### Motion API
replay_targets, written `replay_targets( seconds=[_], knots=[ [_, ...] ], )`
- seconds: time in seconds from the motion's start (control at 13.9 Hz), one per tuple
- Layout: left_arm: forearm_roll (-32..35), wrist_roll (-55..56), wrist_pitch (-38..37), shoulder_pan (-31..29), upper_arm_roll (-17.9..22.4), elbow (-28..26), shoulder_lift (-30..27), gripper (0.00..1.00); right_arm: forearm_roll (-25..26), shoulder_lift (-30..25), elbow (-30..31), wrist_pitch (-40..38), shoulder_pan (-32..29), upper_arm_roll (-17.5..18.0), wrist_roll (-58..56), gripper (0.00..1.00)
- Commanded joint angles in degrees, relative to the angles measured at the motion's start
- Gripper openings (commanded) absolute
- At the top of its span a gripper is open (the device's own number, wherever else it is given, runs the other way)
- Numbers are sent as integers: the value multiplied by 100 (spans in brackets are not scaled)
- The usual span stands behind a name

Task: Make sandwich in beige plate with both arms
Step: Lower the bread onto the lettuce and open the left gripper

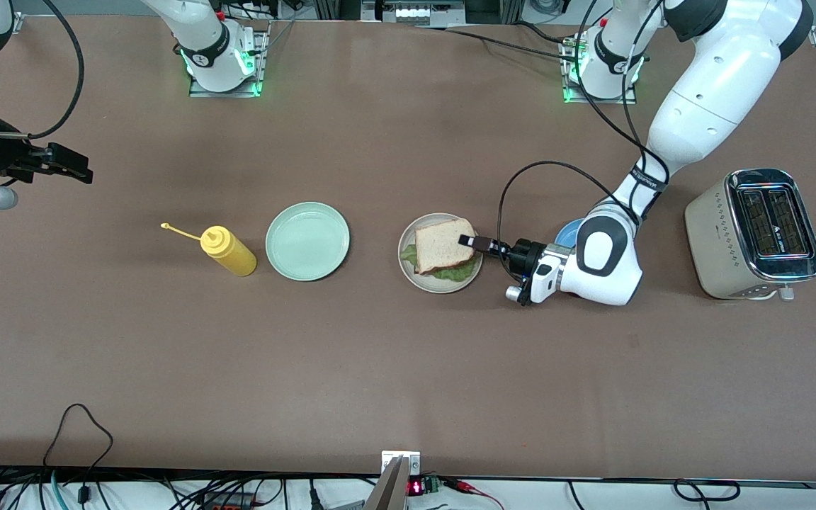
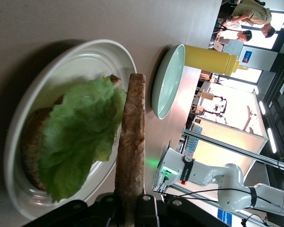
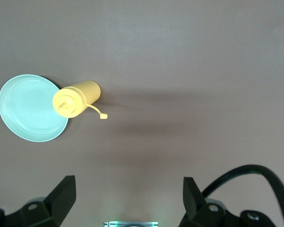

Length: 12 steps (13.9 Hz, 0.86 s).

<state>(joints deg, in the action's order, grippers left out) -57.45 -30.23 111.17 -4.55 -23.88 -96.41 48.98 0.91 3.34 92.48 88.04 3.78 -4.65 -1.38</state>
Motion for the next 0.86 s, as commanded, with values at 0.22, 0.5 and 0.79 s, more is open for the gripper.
replay_targets(
  seconds=[0.22,0.5,0.79],
  knots=[
    [-99,-326,27,42,41,341,287,3,-4,-132,112,-41,-9,-45,-56,100],
    [-99,-317,36,60,41,465,410,41,-30,-132,112,-50,-18,-53,-65,100],
    [-99,-413,45,51,41,562,437,100,-30,-132,112,-50,-18,-53,-65,100]
  ],
)
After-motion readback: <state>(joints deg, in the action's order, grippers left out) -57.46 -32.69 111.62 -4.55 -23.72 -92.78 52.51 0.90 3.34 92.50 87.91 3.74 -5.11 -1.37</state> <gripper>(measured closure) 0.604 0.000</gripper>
